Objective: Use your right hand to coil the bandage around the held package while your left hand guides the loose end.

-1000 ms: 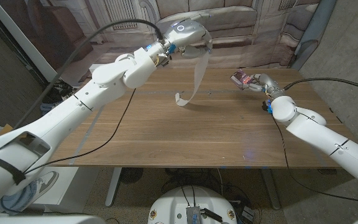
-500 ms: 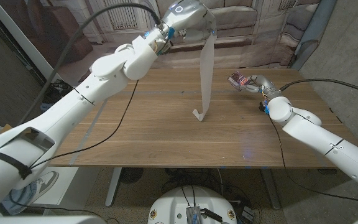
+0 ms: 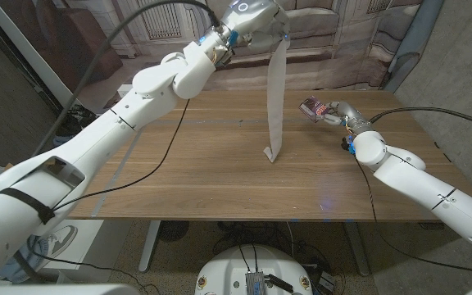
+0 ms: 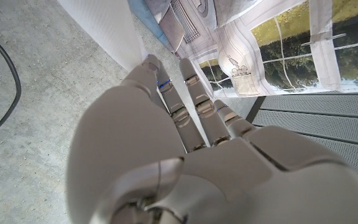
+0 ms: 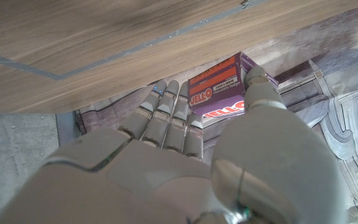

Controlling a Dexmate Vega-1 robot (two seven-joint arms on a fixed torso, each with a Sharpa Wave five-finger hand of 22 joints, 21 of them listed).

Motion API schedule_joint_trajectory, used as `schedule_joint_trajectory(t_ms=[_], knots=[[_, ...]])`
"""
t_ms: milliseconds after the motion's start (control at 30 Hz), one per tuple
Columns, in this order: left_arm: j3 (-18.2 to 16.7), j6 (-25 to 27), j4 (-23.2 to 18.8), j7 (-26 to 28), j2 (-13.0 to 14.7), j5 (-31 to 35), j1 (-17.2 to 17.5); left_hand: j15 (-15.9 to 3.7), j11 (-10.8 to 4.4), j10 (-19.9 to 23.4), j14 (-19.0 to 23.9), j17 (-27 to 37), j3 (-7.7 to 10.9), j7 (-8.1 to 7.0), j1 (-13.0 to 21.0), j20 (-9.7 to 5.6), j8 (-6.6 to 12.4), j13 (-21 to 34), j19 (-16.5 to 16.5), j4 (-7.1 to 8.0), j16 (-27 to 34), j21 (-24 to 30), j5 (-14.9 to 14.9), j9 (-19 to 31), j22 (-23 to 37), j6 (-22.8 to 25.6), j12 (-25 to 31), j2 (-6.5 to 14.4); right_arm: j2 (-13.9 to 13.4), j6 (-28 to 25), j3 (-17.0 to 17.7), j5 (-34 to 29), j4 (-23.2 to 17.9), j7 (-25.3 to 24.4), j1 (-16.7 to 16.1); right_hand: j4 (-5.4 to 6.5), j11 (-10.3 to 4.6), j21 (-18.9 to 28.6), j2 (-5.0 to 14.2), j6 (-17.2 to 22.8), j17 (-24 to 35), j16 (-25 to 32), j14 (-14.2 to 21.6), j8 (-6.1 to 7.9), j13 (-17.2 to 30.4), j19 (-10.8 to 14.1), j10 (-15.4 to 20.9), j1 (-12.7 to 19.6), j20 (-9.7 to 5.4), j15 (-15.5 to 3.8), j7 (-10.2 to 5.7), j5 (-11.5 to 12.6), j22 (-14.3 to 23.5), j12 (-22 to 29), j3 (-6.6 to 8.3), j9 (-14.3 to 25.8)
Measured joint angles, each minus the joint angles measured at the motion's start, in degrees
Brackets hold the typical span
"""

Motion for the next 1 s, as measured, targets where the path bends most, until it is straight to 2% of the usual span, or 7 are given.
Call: schedule_joint_trajectory(t_ms=[567,1000], knots=[[2.5,-0.8,4.5,2.4,-4.9,-0.3,-4.2,0.0,0.0,0.0,0.0,0.3,0.23,-0.3,-0.2,0.0,0.01,0.0,0.0,0.25,0.0,0.0,0.0,0.0,0.0,-0.3,0.0,-0.2,-0.2,2.9,1.2,1.9,-1.5,0.7,-1.9,0.0,0.61,0.0,0.0,0.7,0.0,0.0,0.6,0.07,-0.2,0.0,0.6,0.0,0.01,0.01,0.72,-0.1,0.0,0.2,0.0,-0.3],[4.0,-0.3,9.2,4.6,-9.0,-2.1,-7.6,-0.2,-0.18,-0.2,0.2,0.4,0.23,-0.3,-0.2,0.0,0.0,0.0,0.0,0.25,0.0,0.0,-0.1,0.0,0.0,-0.3,0.0,-0.2,-1.0,3.5,1.7,2.9,-3.6,2.1,-3.1,-0.16,0.5,0.0,0.0,1.0,0.0,0.0,1.3,0.07,-0.3,0.0,0.8,0.0,0.01,-0.11,1.02,0.0,0.0,0.2,0.16,-0.3]])
